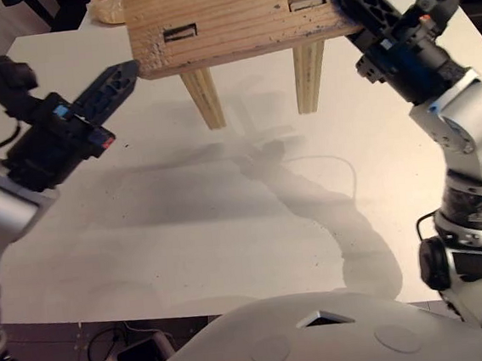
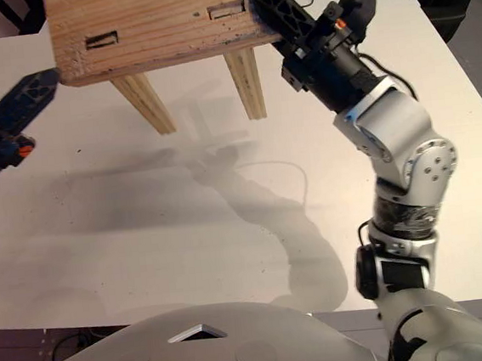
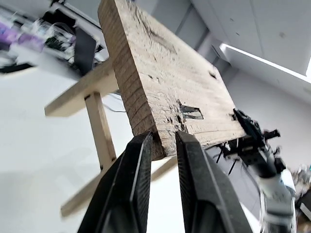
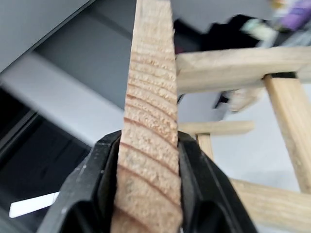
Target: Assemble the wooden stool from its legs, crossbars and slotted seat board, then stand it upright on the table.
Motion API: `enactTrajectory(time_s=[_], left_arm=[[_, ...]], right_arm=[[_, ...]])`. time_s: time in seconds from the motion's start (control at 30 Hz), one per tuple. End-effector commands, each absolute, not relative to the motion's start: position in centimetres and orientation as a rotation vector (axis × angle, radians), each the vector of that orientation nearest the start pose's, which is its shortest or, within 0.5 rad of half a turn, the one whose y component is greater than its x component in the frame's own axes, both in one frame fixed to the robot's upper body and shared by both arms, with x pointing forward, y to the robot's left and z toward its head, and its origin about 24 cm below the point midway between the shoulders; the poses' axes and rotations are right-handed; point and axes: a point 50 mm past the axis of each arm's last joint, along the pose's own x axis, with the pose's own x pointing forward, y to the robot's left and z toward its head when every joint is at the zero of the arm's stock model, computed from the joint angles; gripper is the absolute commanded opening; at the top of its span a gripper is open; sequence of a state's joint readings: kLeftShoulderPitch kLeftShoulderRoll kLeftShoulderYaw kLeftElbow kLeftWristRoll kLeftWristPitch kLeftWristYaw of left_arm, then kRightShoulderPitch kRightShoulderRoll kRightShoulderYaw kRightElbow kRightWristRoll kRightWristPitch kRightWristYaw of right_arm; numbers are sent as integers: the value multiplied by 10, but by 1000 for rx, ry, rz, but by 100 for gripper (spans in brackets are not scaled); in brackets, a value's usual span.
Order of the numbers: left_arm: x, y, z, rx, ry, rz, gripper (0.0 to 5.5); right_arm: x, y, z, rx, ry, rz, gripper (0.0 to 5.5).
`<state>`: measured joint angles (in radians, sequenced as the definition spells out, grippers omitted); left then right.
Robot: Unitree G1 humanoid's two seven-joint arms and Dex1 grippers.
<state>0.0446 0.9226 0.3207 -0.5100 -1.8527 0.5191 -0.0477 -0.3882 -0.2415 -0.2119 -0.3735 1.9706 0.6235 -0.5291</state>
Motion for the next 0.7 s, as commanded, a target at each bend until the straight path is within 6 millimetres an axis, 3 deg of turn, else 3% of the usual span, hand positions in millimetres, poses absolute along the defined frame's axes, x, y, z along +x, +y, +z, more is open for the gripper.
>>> enactTrajectory(time_s=[0.03, 0.17, 0.3, 0.4, 0.53, 0.6, 0.7], left_arm=[[198, 161, 242, -760, 13, -884, 78], [208, 162, 243, -731, 61, -799, 78], [208, 168, 218, -665, 232, -746, 78], [204, 173, 199, -643, 352, -697, 78], [202, 181, 183, -652, 432, -642, 78], [203, 185, 180, -652, 452, -623, 108], [205, 190, 182, -657, 442, -627, 157]], right_arm=[[244, -98, 237, 1307, 328, 614, 143], [244, -103, 216, 1344, 481, 404, 143], [243, -112, 180, 1257, 623, 256, 143], [239, -116, 162, 1142, 674, 250, 143], [236, -124, 153, 914, 686, 326, 143], [236, -131, 151, 843, 695, 321, 143], [238, -135, 151, 836, 688, 302, 214]])
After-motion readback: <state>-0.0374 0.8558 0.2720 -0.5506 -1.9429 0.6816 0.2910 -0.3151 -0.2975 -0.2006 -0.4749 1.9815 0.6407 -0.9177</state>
